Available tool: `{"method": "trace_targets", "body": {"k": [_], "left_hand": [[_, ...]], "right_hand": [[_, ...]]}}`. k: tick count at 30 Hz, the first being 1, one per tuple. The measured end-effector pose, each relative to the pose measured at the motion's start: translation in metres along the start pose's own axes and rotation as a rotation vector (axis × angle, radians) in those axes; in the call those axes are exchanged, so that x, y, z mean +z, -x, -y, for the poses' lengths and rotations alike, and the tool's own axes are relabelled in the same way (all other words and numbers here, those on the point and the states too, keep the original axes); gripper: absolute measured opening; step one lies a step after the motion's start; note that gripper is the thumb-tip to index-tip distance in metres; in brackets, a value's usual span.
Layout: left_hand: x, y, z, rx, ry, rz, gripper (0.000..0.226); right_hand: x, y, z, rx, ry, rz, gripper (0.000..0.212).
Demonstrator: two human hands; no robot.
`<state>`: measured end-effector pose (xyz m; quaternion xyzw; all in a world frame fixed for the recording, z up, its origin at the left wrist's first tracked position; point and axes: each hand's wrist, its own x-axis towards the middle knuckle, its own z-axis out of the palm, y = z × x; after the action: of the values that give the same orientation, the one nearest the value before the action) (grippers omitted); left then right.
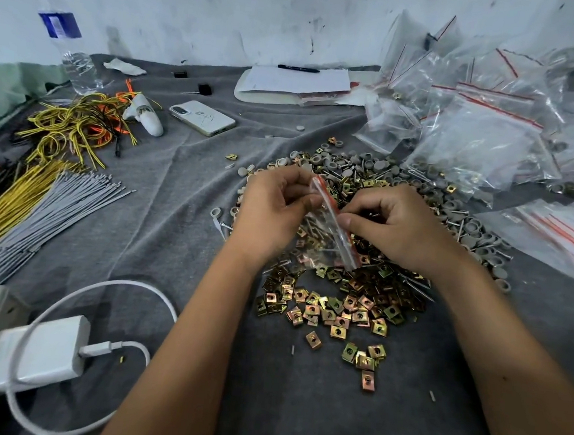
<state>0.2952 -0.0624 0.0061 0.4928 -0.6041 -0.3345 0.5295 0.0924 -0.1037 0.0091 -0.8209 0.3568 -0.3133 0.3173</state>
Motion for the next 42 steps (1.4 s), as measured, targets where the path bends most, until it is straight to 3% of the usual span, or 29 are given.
{"method": "trace_targets", "body": {"k": [4,12,19,25,28,33,37,39,41,42], "left_hand": [[0.001,0.001,0.001,0.005,0.01,-0.023,0.015],[0.0,0.004,-0.005,-0.086,0.181,-0.039,0.03],[-0.004,0.004,-0.008,-0.107,0.357,-0.001,0.028],[-0.004,0.003,-0.005,-0.091,0.344,0.031,0.029],[-0.004,0.003,-0.005,-0.095,0.33,0.029,0.029],[-0.004,0.004,-0.005,-0.099,0.219,0.001,0.028],[0.0,0.006,-0.01,-0.092,0.162,0.01,0.029],[0.006,0.007,-0.012,-0.022,-0.013,-0.102,0.034],[0.01,0.008,-0.012,0.088,-0.331,-0.394,0.041],[0.011,0.009,-0.013,0.129,-0.381,-0.543,0.037]], "right_hand": [[-0.001,0.001,0.002,0.012,-0.006,-0.023,0.008],[0.0,0.004,0.006,0.019,-0.172,-0.064,0.023],[-0.001,0.003,0.004,0.062,-0.552,-0.016,0.014],[-0.006,0.003,0.004,0.092,-0.791,0.053,0.021],[-0.004,0.003,0.004,0.074,-0.721,0.032,0.022],[0.0,0.002,0.004,0.014,-0.226,-0.001,0.012],[0.002,0.002,0.004,-0.027,-0.045,-0.012,0.011],[0.003,0.002,0.004,-0.016,-0.037,-0.115,0.008],[0.003,0.001,0.003,0.019,-0.055,-0.251,0.002],[0.003,0.001,0.003,0.036,-0.055,-0.316,0.004]]}}
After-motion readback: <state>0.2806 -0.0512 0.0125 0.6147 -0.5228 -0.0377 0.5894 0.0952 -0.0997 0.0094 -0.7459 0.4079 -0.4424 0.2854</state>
